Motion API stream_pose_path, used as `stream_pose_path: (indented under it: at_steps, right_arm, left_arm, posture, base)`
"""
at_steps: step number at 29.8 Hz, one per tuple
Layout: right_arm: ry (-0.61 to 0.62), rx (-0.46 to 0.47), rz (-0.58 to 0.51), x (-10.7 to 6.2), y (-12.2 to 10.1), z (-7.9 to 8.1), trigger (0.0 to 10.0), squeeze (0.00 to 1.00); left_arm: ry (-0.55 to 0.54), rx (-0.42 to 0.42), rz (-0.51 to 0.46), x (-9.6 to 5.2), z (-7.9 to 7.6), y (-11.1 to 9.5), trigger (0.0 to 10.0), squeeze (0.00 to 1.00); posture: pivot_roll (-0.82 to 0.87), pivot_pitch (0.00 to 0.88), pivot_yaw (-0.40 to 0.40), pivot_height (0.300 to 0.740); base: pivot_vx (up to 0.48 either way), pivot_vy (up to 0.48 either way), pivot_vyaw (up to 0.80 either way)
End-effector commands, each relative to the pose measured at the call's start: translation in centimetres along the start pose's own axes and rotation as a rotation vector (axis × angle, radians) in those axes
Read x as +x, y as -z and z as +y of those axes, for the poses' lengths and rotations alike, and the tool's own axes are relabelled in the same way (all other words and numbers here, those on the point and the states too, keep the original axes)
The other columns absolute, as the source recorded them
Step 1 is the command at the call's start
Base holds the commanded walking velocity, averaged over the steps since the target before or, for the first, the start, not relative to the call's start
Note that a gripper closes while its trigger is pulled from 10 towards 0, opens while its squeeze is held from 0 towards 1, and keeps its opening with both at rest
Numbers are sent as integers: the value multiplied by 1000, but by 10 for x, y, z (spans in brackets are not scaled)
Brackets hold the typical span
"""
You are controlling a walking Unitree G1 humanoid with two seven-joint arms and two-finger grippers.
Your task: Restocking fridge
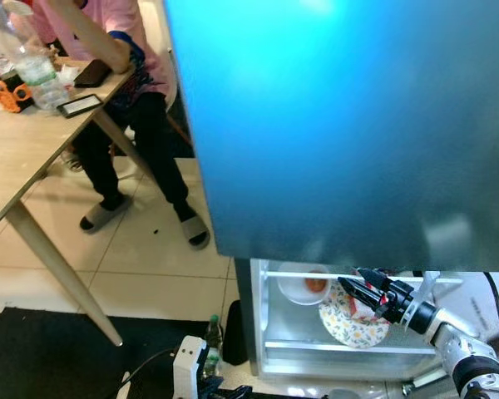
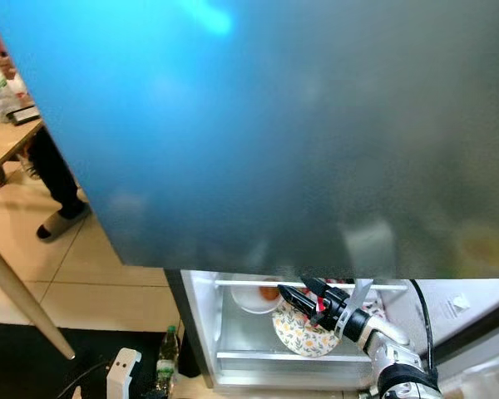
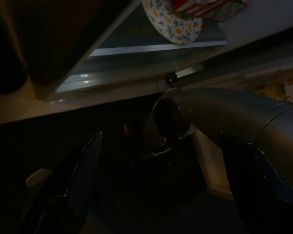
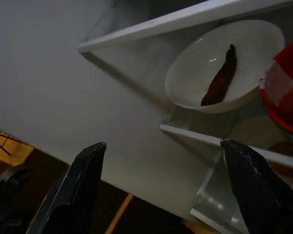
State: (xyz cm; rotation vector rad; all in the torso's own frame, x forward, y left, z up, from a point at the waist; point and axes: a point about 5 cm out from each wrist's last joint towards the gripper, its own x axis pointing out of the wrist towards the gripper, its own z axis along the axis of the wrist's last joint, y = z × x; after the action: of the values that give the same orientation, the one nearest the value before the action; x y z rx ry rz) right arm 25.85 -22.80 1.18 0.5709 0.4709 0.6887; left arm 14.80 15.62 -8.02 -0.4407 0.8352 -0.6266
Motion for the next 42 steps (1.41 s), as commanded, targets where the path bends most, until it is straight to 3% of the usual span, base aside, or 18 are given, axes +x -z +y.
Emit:
stream_pose_path:
  at_steps: [1,3,7,9,12,17,20,28,31,33,34,35,38,42]
  right_arm:
    - [5,29,-5,-4,5,-1,10000,0]
    - [3,68,46,-11,22,-2,10000,0]
    - [3,88,75,-14,31,-1,10000,0]
    - [-5,123,137,-20,50,1,10000,0]
    - [3,132,172,-23,59,2,10000,0]
    - [121,162,306,-34,89,-1,10000,0]
    - [277,147,334,-40,100,-6,10000,0]
    - [369,149,369,-44,114,-6,10000,0]
    - [417,114,405,-44,119,-7,10000,0]
    - [565,6,501,-47,127,-11,10000,0]
    - [565,6,501,-47,127,-11,10000,0]
    - [717,-45,542,-55,133,-15,10000,0]
    - [743,-107,612,-57,141,-14,10000,0]
    - [754,-112,636,-59,145,-13,10000,0]
  left_arm:
    - [-20,-19,27,-7,4,8,10000,0]
    - [-52,-40,29,-9,7,11,10000,0]
    - [-77,-55,23,-11,8,12,10000,0]
    - [-130,-81,24,-14,12,16,10000,0]
    - [-149,-87,33,-16,13,18,10000,0]
    - [-227,-132,56,-23,17,30,10000,0]
    - [-247,-151,67,-25,17,35,10000,0]
    - [-285,-169,68,-25,17,39,10000,0]
    - [-303,-166,68,-25,18,39,10000,0]
    - [-333,-157,73,-25,19,38,10000,0]
    - [-333,-157,73,-25,19,38,10000,0]
    - [-360,-161,69,-24,20,37,10000,0]
    - [-385,-157,69,-24,22,36,10000,0]
    - [-400,-151,72,-25,23,36,10000,0]
  posture:
    - [-24,0,16,667]
    - [-30,0,27,677]
    - [-30,0,27,682]
    - [-30,0,27,692]
    - [-30,0,26,697]
    - [-31,0,26,717]
    - [-32,0,25,731]
    - [-34,0,28,740]
    - [-34,0,32,740]
    - [-38,0,36,740]
    - [-38,0,36,740]
    - [-36,0,35,740]
    - [-36,0,34,740]
    - [-33,0,32,740]
  base:
    - [0,0,0]
    - [0,0,0]
    - [0,0,0]
    - [0,0,0]
    - [0,0,0]
    - [0,0,0]
    - [0,0,0]
    - [0,0,0]
    - [0,0,0]
    - [0,0,0]
    - [0,0,0]
    - [0,0,0]
    - [0,0,0]
    - [0,0,0]
